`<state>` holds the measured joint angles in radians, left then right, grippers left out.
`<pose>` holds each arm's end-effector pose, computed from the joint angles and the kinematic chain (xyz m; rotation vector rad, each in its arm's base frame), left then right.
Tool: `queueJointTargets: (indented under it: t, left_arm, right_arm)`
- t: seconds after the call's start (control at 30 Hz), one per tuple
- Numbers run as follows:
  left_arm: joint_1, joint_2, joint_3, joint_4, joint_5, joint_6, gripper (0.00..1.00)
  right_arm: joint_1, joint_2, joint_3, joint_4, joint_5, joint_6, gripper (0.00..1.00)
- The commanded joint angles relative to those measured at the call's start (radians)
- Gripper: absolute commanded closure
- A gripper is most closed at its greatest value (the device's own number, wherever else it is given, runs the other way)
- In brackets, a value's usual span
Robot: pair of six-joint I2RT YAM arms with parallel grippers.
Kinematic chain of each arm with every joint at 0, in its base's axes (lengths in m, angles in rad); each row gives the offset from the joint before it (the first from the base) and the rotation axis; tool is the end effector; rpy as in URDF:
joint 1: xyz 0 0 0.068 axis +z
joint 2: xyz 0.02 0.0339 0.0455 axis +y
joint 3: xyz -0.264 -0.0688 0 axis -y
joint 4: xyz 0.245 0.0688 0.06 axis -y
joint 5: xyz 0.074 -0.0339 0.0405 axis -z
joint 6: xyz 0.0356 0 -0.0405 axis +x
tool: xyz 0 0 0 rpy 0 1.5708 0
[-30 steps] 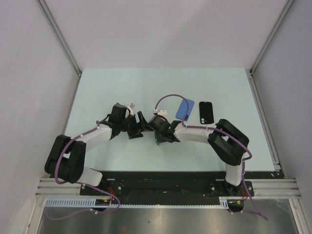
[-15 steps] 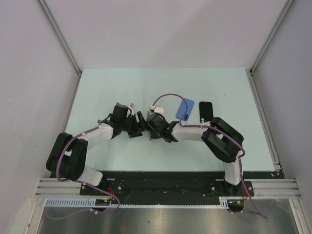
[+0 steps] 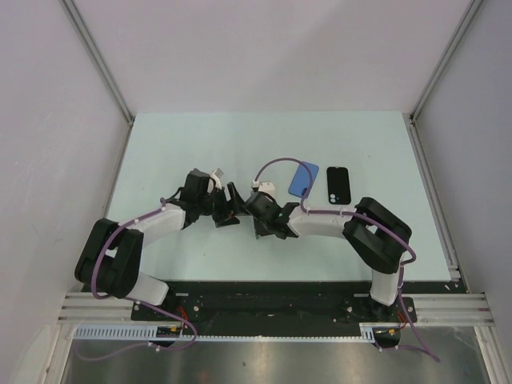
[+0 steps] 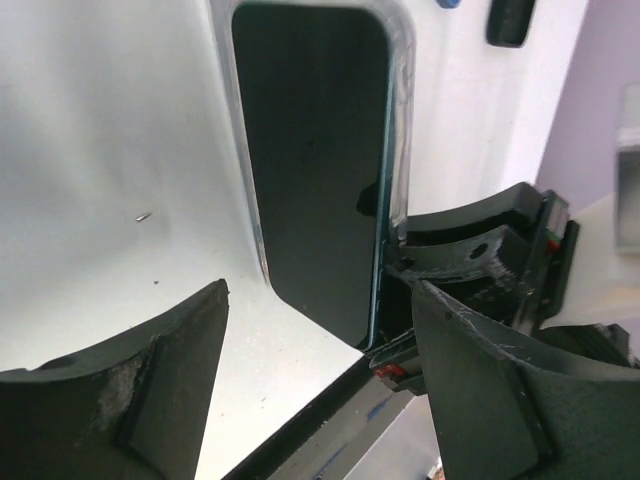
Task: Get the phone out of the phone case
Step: Remove the phone case from the phone.
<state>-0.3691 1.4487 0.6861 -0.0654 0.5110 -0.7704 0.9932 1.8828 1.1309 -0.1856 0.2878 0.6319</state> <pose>0.2525 -0.1164 0.1723 -0.2554 2.5641 -1.1024 0.2187 0.3170 0.1541 -0.3301 2.4638 0.3433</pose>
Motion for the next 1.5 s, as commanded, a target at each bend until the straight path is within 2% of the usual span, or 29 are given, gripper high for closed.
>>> queueJointTargets:
  t: [0.0,0.13,0.2,0.33,0.47,0.57,0.77,1.03,1.23,1.47]
  left_arm:
    - [0.007,-0.021,-0.033,0.128,0.115,-0.055,0.22]
    - [0.010,-0.042,-0.057,0.121,0.132,-0.070,0.22]
    - [0.016,-0.074,-0.074,0.113,0.138,-0.078,0.22]
    - [0.025,-0.096,-0.111,0.081,0.112,-0.060,0.21]
    - [0.010,-0.071,-0.112,0.076,0.121,-0.063,0.18]
    - [-0.019,-0.071,-0.111,0.076,0.107,-0.063,0.14]
    - [-0.022,-0.054,-0.115,0.076,0.075,-0.047,0.14]
    - [-0.022,-0.040,-0.172,0.099,0.052,-0.044,0.20]
    - [-0.025,-0.030,-0.183,0.203,0.095,-0.076,0.22]
    - [-0.024,-0.042,-0.218,0.334,0.126,-0.170,0.34]
  right_arm:
    - [0.030,-0.045,-0.046,-0.294,0.063,-0.060,1.00]
    - [0.058,-0.053,-0.039,-0.379,0.131,-0.077,1.00]
    - [0.080,-0.047,-0.014,-0.490,0.198,-0.055,1.00]
    - [0.110,-0.025,-0.017,-0.539,0.231,-0.044,1.00]
    - [0.120,0.030,-0.020,-0.442,0.153,-0.069,1.00]
    - [0.127,0.065,-0.028,-0.304,0.077,-0.080,1.00]
    - [0.130,0.142,-0.065,-0.106,-0.070,-0.089,1.00]
    - [0.131,0.213,-0.112,0.070,-0.211,-0.061,1.00]
    - [0.131,0.240,-0.125,0.140,-0.286,-0.064,1.00]
    - [0.110,0.242,-0.126,0.176,-0.380,-0.086,1.00]
